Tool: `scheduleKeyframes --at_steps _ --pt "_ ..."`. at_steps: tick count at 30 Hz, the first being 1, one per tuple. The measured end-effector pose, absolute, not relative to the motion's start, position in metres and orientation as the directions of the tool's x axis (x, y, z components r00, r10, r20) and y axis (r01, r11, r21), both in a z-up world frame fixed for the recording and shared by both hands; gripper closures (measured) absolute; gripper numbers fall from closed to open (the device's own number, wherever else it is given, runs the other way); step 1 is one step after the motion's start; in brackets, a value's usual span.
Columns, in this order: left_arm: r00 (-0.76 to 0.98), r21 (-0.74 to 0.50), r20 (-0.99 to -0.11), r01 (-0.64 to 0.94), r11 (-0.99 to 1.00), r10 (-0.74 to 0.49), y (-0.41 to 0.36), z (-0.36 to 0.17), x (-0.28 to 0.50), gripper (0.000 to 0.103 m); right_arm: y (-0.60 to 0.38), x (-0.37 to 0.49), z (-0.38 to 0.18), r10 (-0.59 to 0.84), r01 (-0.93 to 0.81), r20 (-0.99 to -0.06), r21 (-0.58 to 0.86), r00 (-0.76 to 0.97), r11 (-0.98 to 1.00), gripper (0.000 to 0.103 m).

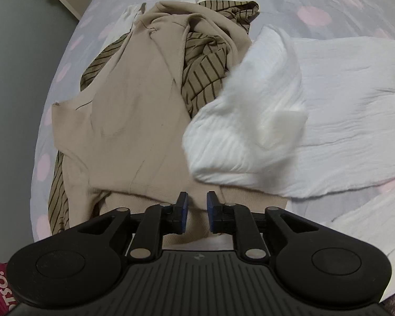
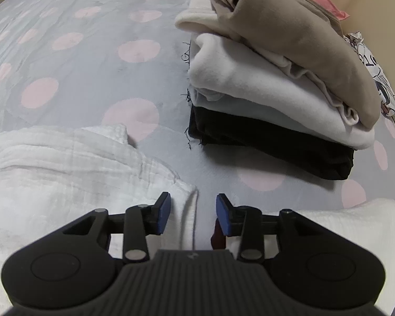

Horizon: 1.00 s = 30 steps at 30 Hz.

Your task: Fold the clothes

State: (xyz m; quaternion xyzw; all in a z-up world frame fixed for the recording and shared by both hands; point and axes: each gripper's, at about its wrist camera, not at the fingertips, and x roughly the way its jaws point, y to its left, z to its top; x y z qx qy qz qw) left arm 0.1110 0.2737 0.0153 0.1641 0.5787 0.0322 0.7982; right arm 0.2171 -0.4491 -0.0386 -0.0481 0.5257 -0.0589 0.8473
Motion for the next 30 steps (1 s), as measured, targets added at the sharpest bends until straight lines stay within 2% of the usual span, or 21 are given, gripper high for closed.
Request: scheduleKeyframes --at_steps 6,8,10,16,19,20,22,27,30 --pt "0.501 0.299 -0.847 0.170 0.939 0.179 0.260 0.043 0.103 0.068 -0.449 0.217 -0.039 -0.155 0.050 -0.885 -0.148 0.438 0.988 0.061" --pt "0.559 0.309 -0.816 0.206 0.928 0.147 0.250 0.046 0.104 0.058 -0.447 0.217 -0.038 -0.158 0.049 -0.886 -0.152 0.436 0.987 0.061" --pt "0.602 0.325 -0.791 0.253 0.911 0.114 0.239 0.045 0.108 0.057 -0.445 0.216 -0.036 -0.156 0.046 -0.886 -0.151 0.437 0.987 0.060" --pt "0.558 0.370 -0.825 0.424 0.827 0.083 0.209 0.001 0.133 0.056 -0.444 0.216 -0.035 -0.151 0.039 -0.885 -0.149 0.441 0.988 0.060" --pt "0.476 0.296 -0.878 0.449 0.843 0.054 0.215 -0.013 0.144 0.059 -0.444 0.215 -0.034 -0.148 0.036 -0.884 -0.147 0.444 0.988 0.060" --pt "0.443 0.261 -0.896 0.454 0.852 0.039 0.218 -0.016 0.146 0.067 -0.444 0.214 -0.033 -0.147 0.036 -0.883 -0.147 0.445 0.989 0.060" --pt "0.382 0.191 -0.924 0.455 0.870 0.002 0.227 -0.017 0.146 0.075 -0.444 0.213 -0.033 -0.146 0.036 -0.882 -0.145 0.447 0.989 0.060" --pt "0.262 0.065 -0.962 0.498 0.865 -0.078 0.235 -0.010 0.126 0.075 -0.448 0.213 -0.035 -0.145 0.038 -0.885 -0.142 0.442 0.989 0.060" --pt "0.164 0.021 -0.983 0.546 0.838 -0.082 0.234 -0.012 0.101 0.075 -0.449 0.213 -0.035 -0.139 0.035 -0.886 -0.138 0.443 0.990 0.060"
